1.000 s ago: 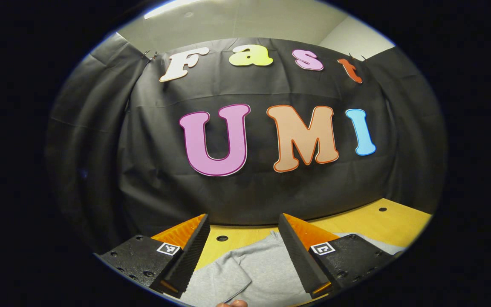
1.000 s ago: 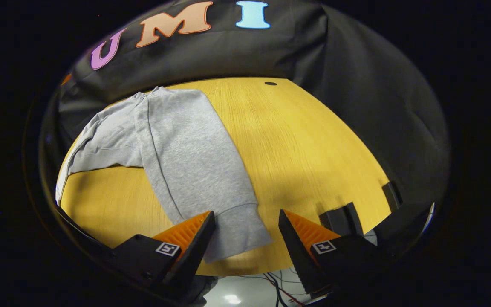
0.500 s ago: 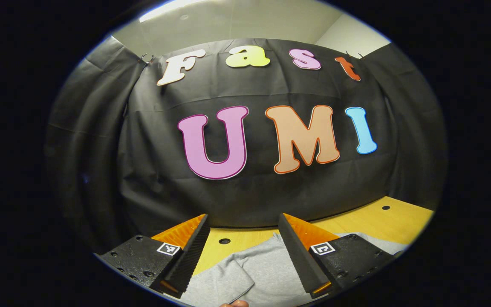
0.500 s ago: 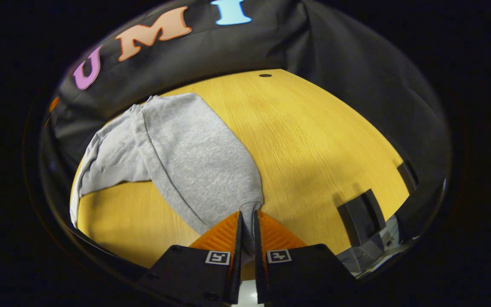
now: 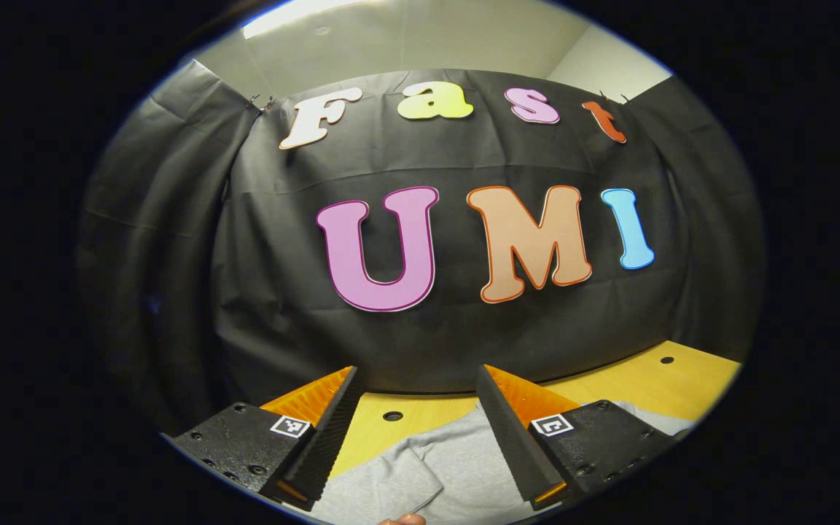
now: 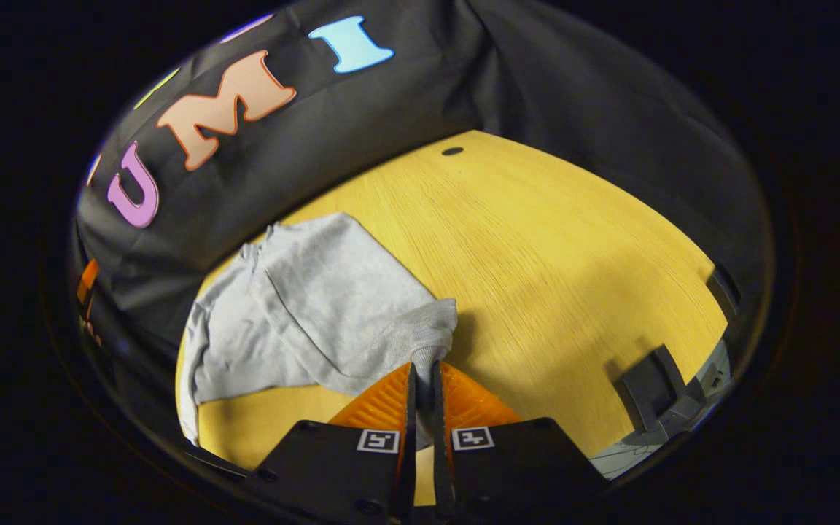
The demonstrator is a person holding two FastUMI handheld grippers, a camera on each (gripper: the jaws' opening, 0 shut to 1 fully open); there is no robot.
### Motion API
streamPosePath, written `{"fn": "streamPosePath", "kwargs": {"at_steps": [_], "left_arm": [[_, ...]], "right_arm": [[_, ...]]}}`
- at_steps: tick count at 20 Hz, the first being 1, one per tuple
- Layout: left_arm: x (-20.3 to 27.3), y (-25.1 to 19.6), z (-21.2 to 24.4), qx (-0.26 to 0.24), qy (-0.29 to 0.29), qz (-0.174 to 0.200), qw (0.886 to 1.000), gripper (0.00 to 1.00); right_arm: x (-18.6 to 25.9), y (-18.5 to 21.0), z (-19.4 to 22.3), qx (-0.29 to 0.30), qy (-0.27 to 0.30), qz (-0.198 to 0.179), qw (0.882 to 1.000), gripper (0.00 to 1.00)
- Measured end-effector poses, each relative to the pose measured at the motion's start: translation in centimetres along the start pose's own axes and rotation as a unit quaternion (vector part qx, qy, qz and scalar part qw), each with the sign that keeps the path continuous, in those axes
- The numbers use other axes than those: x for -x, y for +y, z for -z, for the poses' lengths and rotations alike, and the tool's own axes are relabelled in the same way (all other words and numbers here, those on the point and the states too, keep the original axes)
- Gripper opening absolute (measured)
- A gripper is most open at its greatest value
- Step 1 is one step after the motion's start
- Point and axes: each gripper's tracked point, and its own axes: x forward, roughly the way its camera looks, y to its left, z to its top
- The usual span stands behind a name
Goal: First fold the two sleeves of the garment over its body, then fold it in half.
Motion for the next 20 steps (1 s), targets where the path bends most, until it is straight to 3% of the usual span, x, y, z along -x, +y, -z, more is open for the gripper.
{"fn": "streamPosePath", "kwargs": {"at_steps": [12,20], "left_arm": [[2.9,7.3,0.8,-0.001,0.009,-0.078,0.997,0.94],[6.1,14.0,1.5,-0.004,0.019,-0.149,0.989,0.94]], "right_arm": [[-3.0,16.5,-12.2,0.006,-0.079,-0.142,0.987,0.12],[-5.0,28.4,-13.5,0.043,-0.073,-0.224,0.971,0.12]]}}
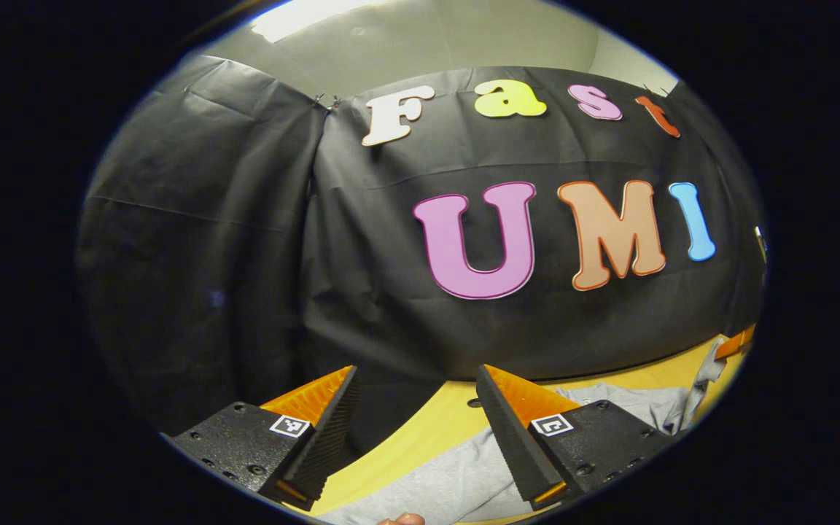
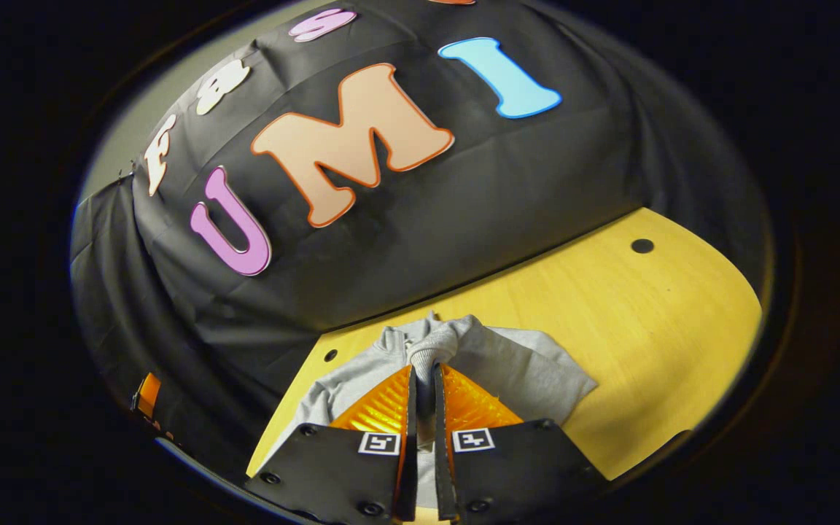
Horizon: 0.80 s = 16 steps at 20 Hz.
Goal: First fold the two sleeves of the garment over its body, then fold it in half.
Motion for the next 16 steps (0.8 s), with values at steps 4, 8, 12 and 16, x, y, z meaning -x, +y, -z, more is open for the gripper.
{"fn": "streamPosePath", "kwargs": {"at_steps": [4,8,12,16], "left_arm": [[0.7,3.8,0.6,-0.001,0.010,-0.035,0.999,0.94],[2.1,7.9,1.4,-0.008,0.014,-0.071,0.997,0.94],[3.8,11.7,3.1,-0.007,0.034,-0.103,0.994,0.94],[5.7,15.1,4.9,-0.007,0.058,-0.132,0.990,0.94]], "right_arm": [[-3.7,5.6,0.8,-0.003,0.015,-0.043,0.999,0.12],[-6.9,10.9,3.3,0.022,0.035,-0.074,0.996,0.12],[-9.5,15.4,7.5,0.040,0.074,-0.099,0.991,0.12],[-11.7,18.5,12.9,0.073,0.118,-0.116,0.984,0.12]]}}
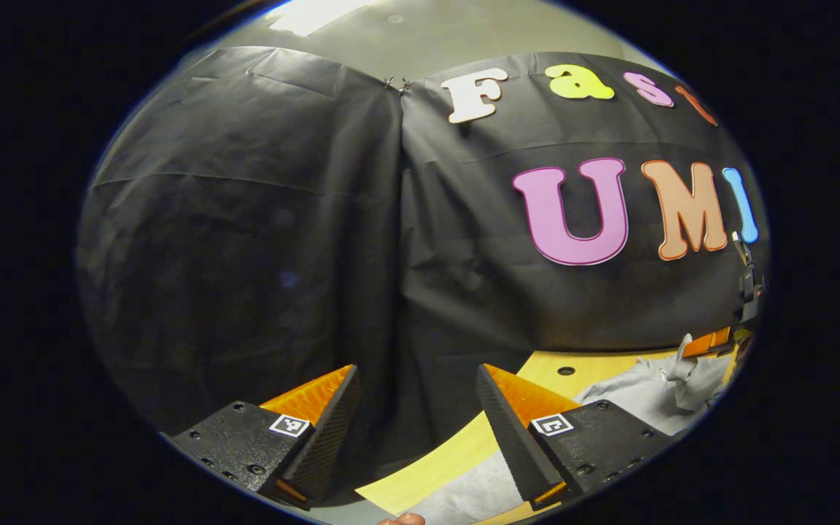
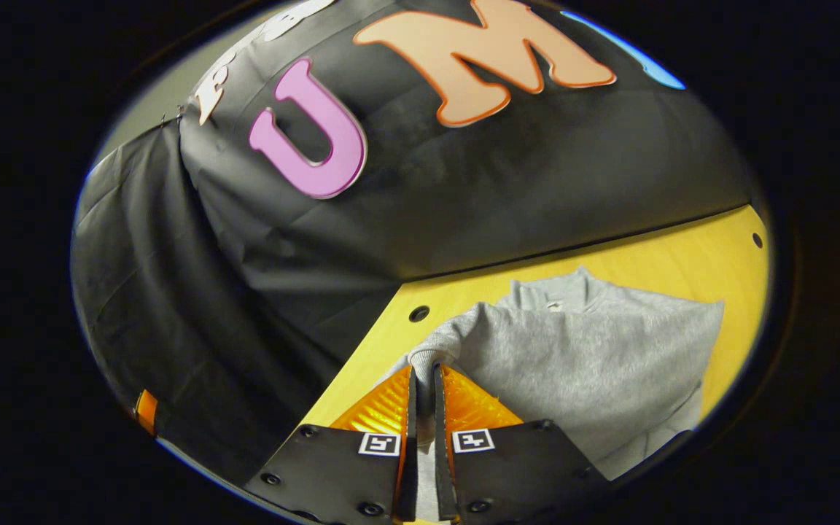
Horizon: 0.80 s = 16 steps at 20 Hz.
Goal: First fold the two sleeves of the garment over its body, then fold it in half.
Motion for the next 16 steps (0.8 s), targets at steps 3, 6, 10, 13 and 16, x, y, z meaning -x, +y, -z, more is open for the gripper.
{"fn": "streamPosePath", "kwargs": {"at_steps": [3,6,10,13,16], "left_arm": [[0.5,2.0,1.3,-0.008,0.012,-0.013,1.000,0.94],[1.0,2.7,3.6,-0.027,0.038,-0.007,0.999,0.94],[1.0,2.8,7.7,-0.043,0.083,0.012,0.996,0.94],[1.0,1.6,12.0,-0.040,0.132,0.040,0.990,0.94],[1.8,0.0,17.3,-0.024,0.209,0.076,0.975,0.95]], "right_arm": [[-2.8,0.5,3.0,0.019,0.035,0.005,0.999,0.12],[-5.2,0.3,5.2,0.012,0.066,0.010,0.998,0.12],[-5.9,1.2,5.7,-0.015,0.077,-0.009,0.997,0.29],[-4.8,0.7,3.7,0.030,0.037,0.002,0.999,0.89],[-2.6,0.0,2.2,0.049,0.013,0.009,0.999,0.96]]}}
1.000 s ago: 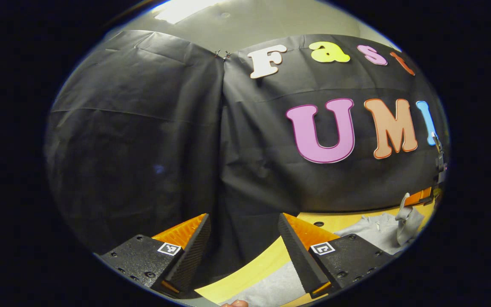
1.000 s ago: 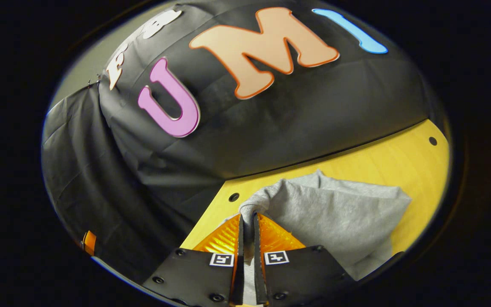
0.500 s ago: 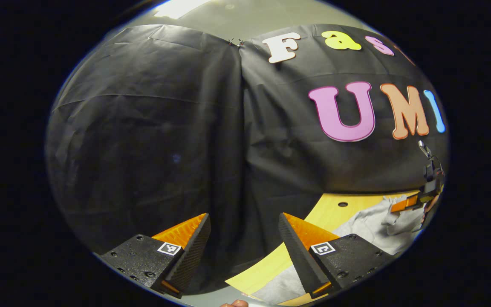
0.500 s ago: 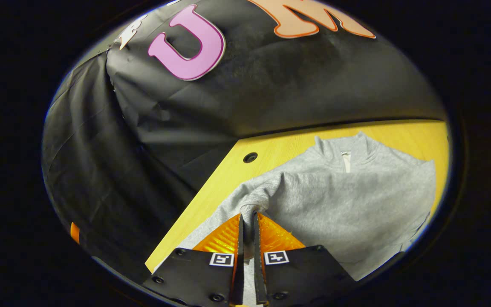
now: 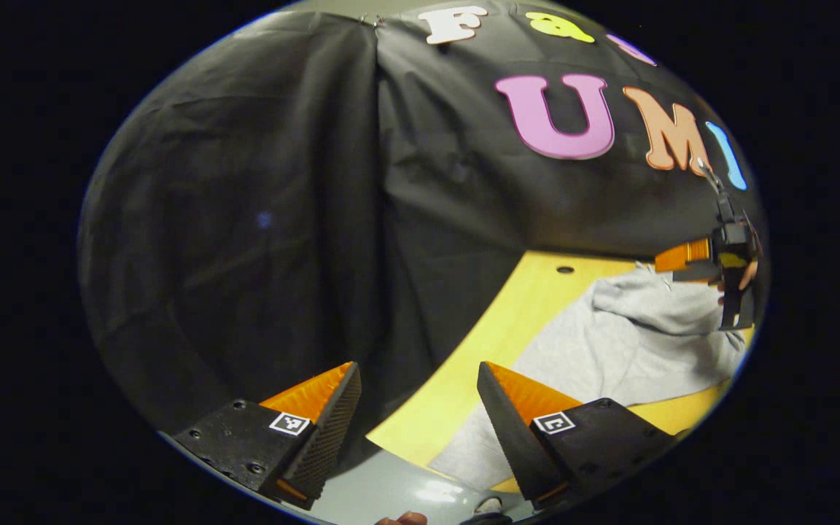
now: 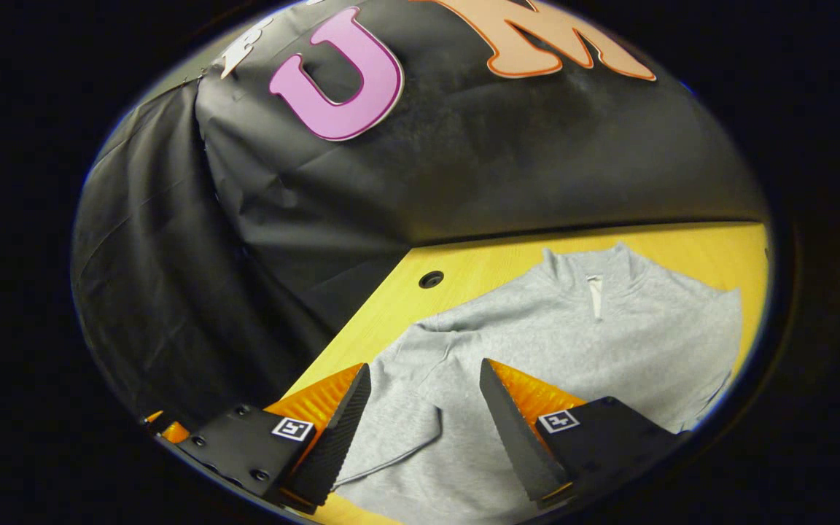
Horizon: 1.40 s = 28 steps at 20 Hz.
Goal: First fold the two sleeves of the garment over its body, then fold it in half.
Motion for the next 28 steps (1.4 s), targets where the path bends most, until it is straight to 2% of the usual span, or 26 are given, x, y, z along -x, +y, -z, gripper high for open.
{"fn": "streamPosePath", "kwargs": {"at_steps": [1,5,6,8,13,16,19,20,21,22,23,25,28], "left_arm": [[-0.3,-0.6,2.0,0.004,0.027,0.009,1.000,0.98],[-1.9,-1.9,7.4,0.014,0.108,0.030,0.994,0.98],[-2.2,-2.1,8.3,0.016,0.123,0.031,0.992,0.94],[-2.4,-2.5,10.0,0.024,0.147,0.039,0.988,0.99],[-1.8,-2.3,11.2,0.036,0.184,0.068,0.980,0.99],[-1.9,-2.2,11.3,0.042,0.190,0.063,0.979,1.00],[-2.0,-2.4,11.4,0.037,0.208,0.066,0.975,0.96],[-2.0,-2.4,11.1,0.038,0.209,0.066,0.975,0.89],[-1.9,-2.8,11.1,0.040,0.216,0.066,0.973,0.70],[-1.9,-3.1,11.2,0.040,0.224,0.070,0.971,0.64],[-2.2,-3.3,10.8,0.043,0.223,0.073,0.971,0.46],[-2.6,-3.6,10.5,0.050,0.235,0.066,0.969,0.10],[-3.5,-3.0,8.5,0.050,0.229,0.046,0.971,0.06]], "right_arm": [[0.8,-0.7,-0.2,0.000,-0.004,0.004,1.000,0.96],[4.4,-3.5,-0.8,-0.002,-0.019,0.026,0.999,0.96],[5.3,-4.4,-0.7,0.002,-0.020,0.034,0.999,0.96],[6.7,-6.0,-0.6,0.007,-0.021,0.049,0.999,0.96],[8.6,-8.5,-0.5,-0.019,-0.022,0.071,0.997,0.96],[10.1,-9.3,-1.7,-0.010,-0.039,0.079,0.996,0.96],[11.2,-10.5,-1.9,-0.004,-0.047,0.093,0.995,0.96],[11.7,-11.3,-2.1,0.001,-0.056,0.106,0.993,0.96],[12.2,-11.9,-2.3,0.001,-0.063,0.113,0.992,0.96],[12.6,-11.8,-2.0,-0.003,-0.065,0.115,0.991,0.91],[12.9,-11.8,-1.8,-0.009,-0.064,0.116,0.991,0.96],[13.8,-12.6,-1.3,-0.016,-0.065,0.124,0.990,0.96],[15.9,-14.1,-1.1,-0.023,-0.075,0.139,0.987,0.96]]}}
